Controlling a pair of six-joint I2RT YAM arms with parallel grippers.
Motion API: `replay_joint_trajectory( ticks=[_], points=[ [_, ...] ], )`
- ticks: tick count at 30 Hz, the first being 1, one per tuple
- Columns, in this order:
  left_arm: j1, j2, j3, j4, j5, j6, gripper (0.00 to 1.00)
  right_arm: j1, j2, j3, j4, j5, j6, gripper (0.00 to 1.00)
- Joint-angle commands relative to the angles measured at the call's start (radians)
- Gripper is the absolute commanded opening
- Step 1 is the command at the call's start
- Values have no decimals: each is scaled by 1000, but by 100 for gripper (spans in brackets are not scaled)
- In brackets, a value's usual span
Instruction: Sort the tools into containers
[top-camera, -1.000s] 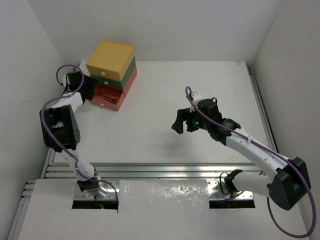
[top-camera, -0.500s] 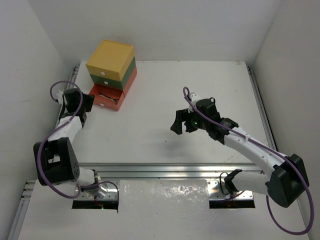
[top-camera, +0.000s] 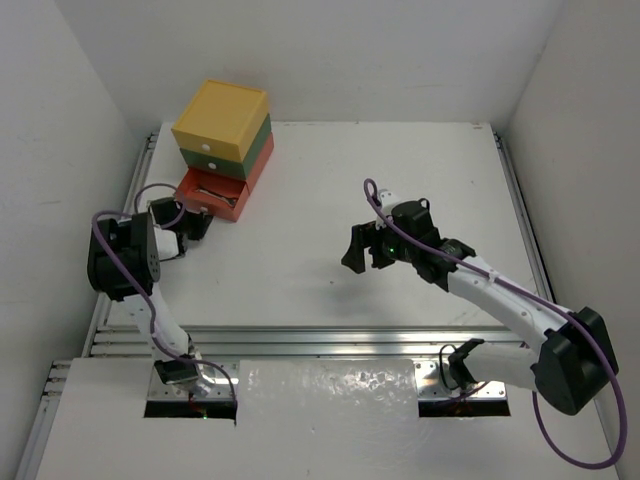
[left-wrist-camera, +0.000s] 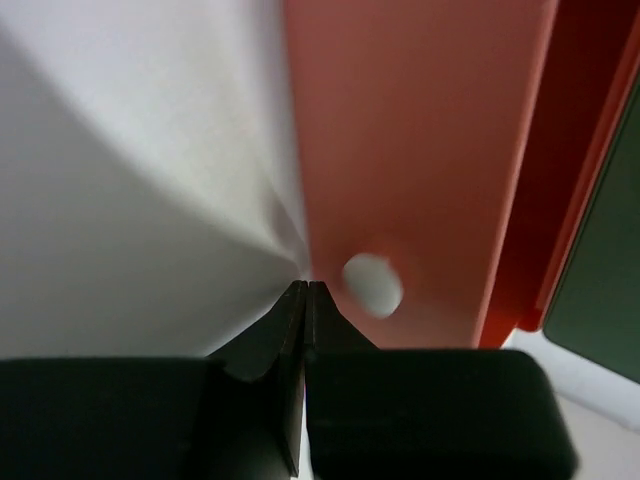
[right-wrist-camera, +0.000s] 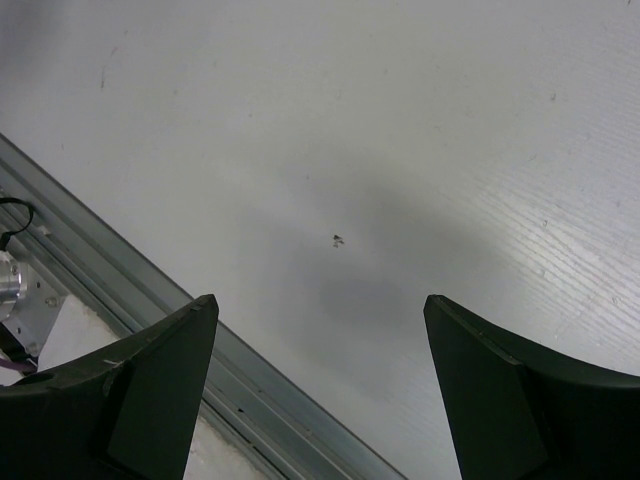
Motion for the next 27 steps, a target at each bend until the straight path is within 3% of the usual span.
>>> replay_joint_trajectory(
  ticks=[1, 11, 20, 27],
  points=[
    [7, 78, 82, 208, 107, 0, 0, -6, -2, 5, 43, -14, -25, 84],
    [-36, 253, 235, 334, 207, -16, 0, -6, 44, 20, 43, -31, -27, 83],
    [-78, 352, 418, 288, 205, -9, 0, -7, 87, 33, 39, -34, -37, 83],
    [-90, 381, 429, 285, 210, -26, 0, -7, 90, 39, 35, -32, -43, 83]
  ],
)
